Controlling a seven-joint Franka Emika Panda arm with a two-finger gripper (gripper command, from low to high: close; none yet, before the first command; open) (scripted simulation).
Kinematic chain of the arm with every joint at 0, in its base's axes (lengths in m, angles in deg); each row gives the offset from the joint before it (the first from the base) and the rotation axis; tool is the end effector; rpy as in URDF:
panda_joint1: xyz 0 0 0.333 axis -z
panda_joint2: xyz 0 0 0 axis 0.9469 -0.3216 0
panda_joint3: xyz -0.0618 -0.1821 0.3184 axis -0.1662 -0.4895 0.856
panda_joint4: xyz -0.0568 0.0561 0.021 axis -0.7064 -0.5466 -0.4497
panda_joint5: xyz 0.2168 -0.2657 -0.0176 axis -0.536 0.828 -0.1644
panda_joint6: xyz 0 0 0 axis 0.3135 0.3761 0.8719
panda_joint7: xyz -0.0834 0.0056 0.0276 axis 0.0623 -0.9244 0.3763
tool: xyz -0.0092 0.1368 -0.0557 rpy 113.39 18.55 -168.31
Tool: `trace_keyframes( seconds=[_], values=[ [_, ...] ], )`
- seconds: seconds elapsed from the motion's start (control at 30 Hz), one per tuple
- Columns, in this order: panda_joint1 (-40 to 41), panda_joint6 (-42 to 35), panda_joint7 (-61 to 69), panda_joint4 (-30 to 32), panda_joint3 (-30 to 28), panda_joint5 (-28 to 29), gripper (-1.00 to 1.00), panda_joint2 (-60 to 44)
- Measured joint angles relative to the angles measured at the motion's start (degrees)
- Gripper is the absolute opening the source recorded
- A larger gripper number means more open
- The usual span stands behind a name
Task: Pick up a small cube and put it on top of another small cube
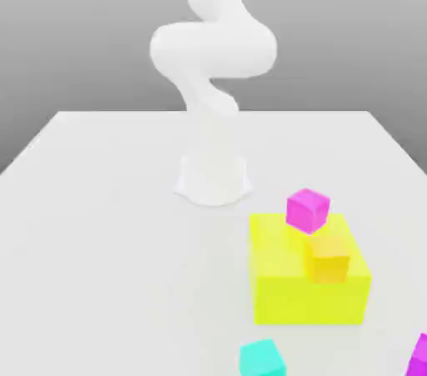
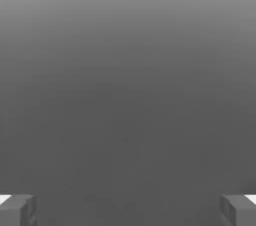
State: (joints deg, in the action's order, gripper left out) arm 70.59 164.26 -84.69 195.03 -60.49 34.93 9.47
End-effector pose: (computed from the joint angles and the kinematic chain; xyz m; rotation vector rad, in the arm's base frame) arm 0.3206 0.0034 0.6911 -2.4992 1.0163 -0.9552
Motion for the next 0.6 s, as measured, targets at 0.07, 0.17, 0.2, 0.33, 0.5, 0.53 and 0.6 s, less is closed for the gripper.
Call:
trace_keyframes(
  seconds=[0.07, 0.17, 0.2, 0.33, 0.5, 0.53, 0.6],
  values=[
    [-0.5, 1.6, 0.8, 0.4, 0.0, -0.1, 0.00, -4.4],
    [-1.2, 3.8, 2.1, 0.9, 0.0, -0.2, 0.00, -10.7],
    [-1.5, 4.6, 2.5, 1.1, 0.0, -0.2, 0.00, -12.8],
    [-2.4, 7.6, 4.1, 1.8, 0.1, -0.4, 0.00, -21.1],
    [-3.2, 11.3, 6.0, 2.6, 0.5, -0.5, 0.00, -31.5],
    [-3.4, 12.0, 6.3, 2.8, 0.6, -0.4, 0.00, -33.6],
    [-3.8, 13.5, 7.0, 3.1, 0.9, -0.4, 0.00, -37.7]
  ],
)
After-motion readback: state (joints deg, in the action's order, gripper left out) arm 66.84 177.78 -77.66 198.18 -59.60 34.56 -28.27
